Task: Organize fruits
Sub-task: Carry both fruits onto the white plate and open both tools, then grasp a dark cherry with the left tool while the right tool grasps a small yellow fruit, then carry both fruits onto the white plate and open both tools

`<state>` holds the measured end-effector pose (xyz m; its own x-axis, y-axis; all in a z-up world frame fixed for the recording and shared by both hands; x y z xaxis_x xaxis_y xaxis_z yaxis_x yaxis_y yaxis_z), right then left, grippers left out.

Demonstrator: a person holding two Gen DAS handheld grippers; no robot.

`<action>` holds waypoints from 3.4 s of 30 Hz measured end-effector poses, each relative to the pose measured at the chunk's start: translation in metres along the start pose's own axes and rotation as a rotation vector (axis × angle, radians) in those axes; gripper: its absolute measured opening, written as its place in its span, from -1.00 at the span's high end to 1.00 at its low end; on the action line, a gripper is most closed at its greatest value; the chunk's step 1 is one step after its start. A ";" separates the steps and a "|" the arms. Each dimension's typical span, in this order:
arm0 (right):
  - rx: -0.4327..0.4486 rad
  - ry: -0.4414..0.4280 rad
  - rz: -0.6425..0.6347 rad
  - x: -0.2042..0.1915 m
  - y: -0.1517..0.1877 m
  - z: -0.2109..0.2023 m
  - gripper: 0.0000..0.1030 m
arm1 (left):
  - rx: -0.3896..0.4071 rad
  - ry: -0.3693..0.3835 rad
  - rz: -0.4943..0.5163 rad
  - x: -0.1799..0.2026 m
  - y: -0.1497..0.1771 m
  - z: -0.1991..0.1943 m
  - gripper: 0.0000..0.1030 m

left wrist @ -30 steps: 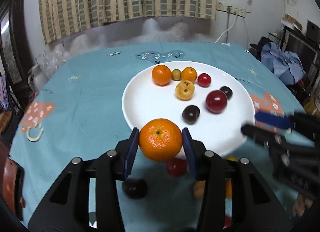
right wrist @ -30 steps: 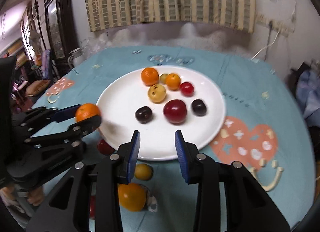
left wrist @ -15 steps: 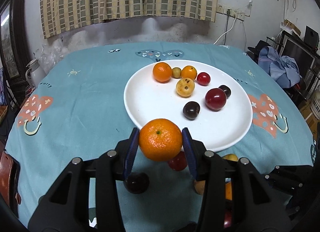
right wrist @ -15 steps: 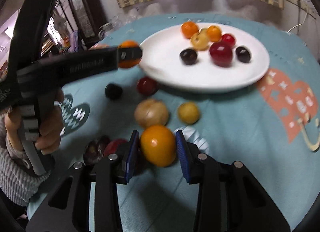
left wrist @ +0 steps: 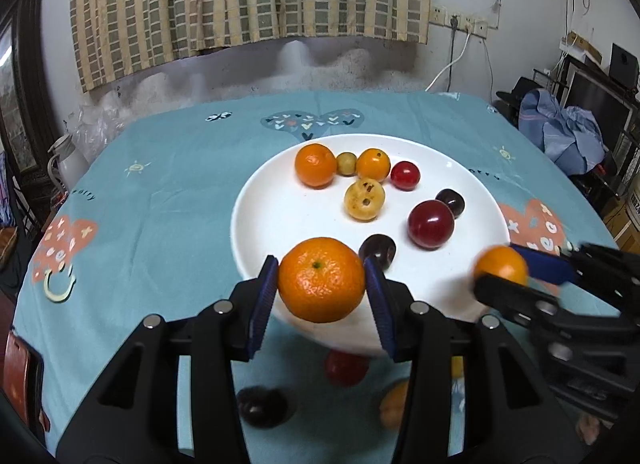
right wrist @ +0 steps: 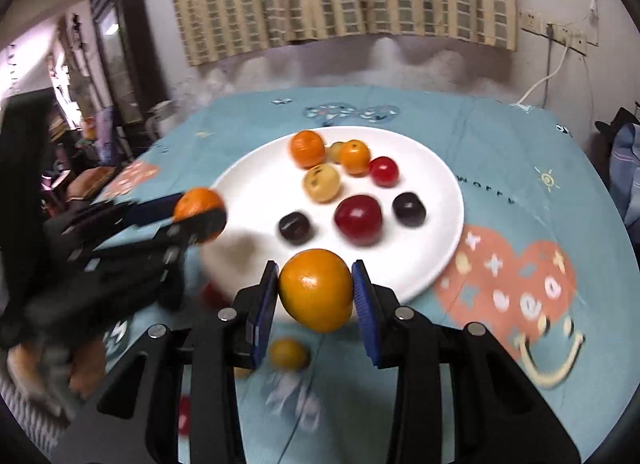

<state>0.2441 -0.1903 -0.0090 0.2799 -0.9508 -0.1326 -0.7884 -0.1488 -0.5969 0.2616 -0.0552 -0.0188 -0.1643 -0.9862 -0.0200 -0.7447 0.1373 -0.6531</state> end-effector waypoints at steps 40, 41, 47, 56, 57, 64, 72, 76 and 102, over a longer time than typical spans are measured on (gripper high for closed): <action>0.094 0.028 0.089 -0.003 0.099 -0.045 -0.97 | -0.108 -0.004 -0.022 -0.043 0.091 -0.004 0.35; 0.096 0.020 0.088 -0.004 0.099 -0.045 -0.97 | -0.106 -0.001 -0.026 -0.043 0.091 -0.004 0.35; 0.066 0.000 0.056 -0.010 0.097 -0.037 -0.35 | -0.103 -0.010 -0.025 -0.042 0.093 -0.009 0.36; -0.067 0.033 -0.041 -0.020 0.078 0.007 0.10 | -0.112 0.004 -0.023 -0.041 0.095 -0.008 0.35; -0.070 0.033 -0.042 -0.021 0.076 0.009 0.14 | -0.113 0.004 -0.023 -0.041 0.095 -0.008 0.35; -0.073 0.026 -0.066 -0.027 0.066 0.020 0.35 | -0.131 0.007 -0.034 -0.044 0.095 -0.003 0.35; -0.085 -0.014 -0.023 -0.023 0.059 0.027 0.35 | -0.133 0.001 -0.028 -0.042 0.094 -0.001 0.35; -0.080 -0.017 -0.017 -0.023 0.059 0.027 0.38 | -0.132 0.005 -0.037 -0.043 0.091 0.002 0.35; 0.152 0.007 0.153 0.023 -0.001 -0.016 0.45 | 0.026 0.046 -0.075 -0.023 -0.012 -0.017 0.01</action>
<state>0.2425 -0.2163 0.0014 0.1591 -0.9612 -0.2254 -0.7293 0.0395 -0.6831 0.2632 -0.0329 0.0027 -0.1391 -0.9882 0.0644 -0.7389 0.0603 -0.6711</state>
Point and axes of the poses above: each gripper's, at about its wrist camera, not at the fingertips, and z roughly the way its jaws point, x to its right, y to its underside, the point moved 5 cm from there along z, roughly the way its jaws point, and after that the axes turned 6 degrees about -x, right-handed, at the moved point
